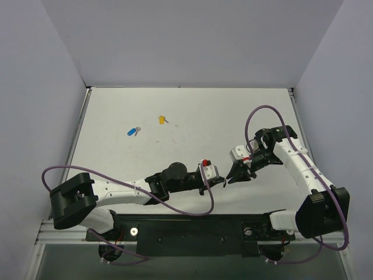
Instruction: Put the keys on the keyring
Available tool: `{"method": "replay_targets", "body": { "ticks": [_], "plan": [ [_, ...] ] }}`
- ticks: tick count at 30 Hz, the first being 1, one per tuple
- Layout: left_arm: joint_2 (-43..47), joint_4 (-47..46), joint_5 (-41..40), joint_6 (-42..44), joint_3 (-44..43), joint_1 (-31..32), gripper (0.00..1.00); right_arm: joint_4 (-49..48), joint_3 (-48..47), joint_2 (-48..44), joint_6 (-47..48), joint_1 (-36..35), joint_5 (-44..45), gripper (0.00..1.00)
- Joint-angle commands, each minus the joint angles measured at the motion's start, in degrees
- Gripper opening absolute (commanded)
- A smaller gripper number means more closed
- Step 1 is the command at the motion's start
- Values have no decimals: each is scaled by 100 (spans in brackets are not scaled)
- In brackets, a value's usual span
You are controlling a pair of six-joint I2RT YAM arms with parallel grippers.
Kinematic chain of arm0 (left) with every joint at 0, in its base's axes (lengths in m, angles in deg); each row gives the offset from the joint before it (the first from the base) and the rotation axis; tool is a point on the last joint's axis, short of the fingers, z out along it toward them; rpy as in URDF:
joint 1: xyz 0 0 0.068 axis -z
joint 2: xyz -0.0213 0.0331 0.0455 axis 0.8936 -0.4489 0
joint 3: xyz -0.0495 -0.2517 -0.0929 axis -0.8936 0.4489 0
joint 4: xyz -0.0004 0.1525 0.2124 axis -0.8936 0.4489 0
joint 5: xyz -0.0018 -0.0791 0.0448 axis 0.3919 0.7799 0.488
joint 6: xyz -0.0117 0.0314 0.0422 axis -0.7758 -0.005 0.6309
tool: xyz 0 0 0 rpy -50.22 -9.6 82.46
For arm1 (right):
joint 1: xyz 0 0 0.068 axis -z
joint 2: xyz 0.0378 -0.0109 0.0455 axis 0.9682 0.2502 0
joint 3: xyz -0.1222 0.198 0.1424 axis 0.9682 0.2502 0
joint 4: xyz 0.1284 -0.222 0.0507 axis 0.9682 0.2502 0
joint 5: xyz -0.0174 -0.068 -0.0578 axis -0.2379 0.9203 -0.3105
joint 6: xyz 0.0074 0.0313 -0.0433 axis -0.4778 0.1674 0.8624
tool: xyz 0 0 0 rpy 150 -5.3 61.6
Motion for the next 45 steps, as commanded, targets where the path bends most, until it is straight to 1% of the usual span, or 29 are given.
{"method": "replay_targets", "body": {
  "ticks": [1, 6, 9, 11, 18, 19, 20, 25, 27, 28, 30, 32, 36, 39, 42, 45],
  "plan": [
    [24, -392, 96, -88, -83, 33, 0, 1295, -29, 67, 182, -54, -294, 16],
    [24, -445, 114, -105, -92, 33, 0, 1278, -37, 94, 173, -71, -294, 15],
    [24, -454, 123, -131, -84, 33, 0, 1278, -55, 111, 155, -71, -294, 9],
    [24, -471, 123, -158, -66, 33, 0, 1278, -64, 129, 146, -80, -285, 8],
    [6, -576, 158, -219, -40, 42, 0, 1278, -64, 155, 146, -80, -294, 7],
    [6, -577, 149, -219, -31, 50, 0, 1278, -73, 155, 138, -80, -294, 5],
    [15, -585, 149, -219, -39, 50, 0, 1286, -73, 155, 120, -89, -294, 0],
    [24, -620, 140, -219, 4, 68, 0, 1322, -90, 102, 138, -89, -277, 0],
    [85, -664, 114, -219, 74, 68, 6, 1357, -90, 85, 181, -80, -251, 0],
    [120, -682, 70, -219, 144, 68, 23, 1383, -90, 93, 234, -80, -250, 0],
    [278, -778, -26, -378, 328, 68, 36, 1436, -90, 85, 330, -80, -206, 0],
    [471, -823, -132, -378, 504, 68, 44, 1471, -64, 85, 383, -80, -197, 0],
    [858, -700, -246, -343, 812, 59, 47, 1533, -29, 111, 541, -89, -136, 0],
    [1043, -708, -282, -316, 971, 59, 47, 1532, 15, 102, 629, -89, -101, 0],
    [1017, -840, -273, -360, 971, 59, 48, 1533, 42, 111, 700, -106, -13, 0],
    [798, -875, -168, -369, 744, 59, 47, 1541, 24, 137, 674, -150, 75, 0]
  ]
}}
